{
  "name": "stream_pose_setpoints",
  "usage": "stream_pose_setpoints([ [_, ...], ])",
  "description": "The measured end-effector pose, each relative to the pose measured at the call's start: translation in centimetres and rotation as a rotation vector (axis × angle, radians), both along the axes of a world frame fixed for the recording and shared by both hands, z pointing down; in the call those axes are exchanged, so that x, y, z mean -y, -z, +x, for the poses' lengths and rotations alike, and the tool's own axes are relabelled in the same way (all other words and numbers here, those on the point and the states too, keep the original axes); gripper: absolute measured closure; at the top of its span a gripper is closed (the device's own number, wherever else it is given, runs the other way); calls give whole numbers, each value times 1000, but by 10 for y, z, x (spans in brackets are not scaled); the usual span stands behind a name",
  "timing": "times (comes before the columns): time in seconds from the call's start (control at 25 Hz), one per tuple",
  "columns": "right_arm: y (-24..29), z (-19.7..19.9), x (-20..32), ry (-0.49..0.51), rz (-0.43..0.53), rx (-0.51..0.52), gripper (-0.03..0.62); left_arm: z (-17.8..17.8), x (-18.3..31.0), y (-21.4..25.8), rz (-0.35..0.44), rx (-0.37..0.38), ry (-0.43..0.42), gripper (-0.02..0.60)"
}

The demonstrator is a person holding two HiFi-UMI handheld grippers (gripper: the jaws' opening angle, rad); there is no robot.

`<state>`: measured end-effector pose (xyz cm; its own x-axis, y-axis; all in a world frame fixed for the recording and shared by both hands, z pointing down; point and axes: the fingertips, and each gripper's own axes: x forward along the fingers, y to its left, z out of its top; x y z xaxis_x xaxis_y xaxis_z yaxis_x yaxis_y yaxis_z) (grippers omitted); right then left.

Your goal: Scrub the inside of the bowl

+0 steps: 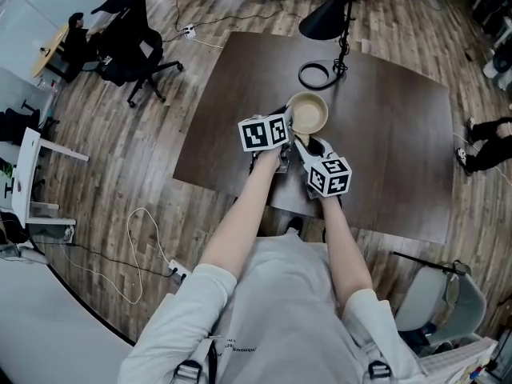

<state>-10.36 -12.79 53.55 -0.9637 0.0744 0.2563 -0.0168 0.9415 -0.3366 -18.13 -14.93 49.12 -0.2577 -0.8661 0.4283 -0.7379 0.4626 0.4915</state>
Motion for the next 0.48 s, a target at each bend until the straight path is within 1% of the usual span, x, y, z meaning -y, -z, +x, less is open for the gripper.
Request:
stream_pose_setpoints([
  [0.2, -4, 8, -8, 13, -25, 2, 479, 9, -4, -6, -12, -1, -17, 567],
  [0.4, -9, 38, -7, 35, -23, -8, 479, 13, -16, -19, -66, 26, -38, 567],
  [0.48, -13, 51, 1, 24, -25, -21, 479, 16, -23, -25, -71, 18, -41, 567],
])
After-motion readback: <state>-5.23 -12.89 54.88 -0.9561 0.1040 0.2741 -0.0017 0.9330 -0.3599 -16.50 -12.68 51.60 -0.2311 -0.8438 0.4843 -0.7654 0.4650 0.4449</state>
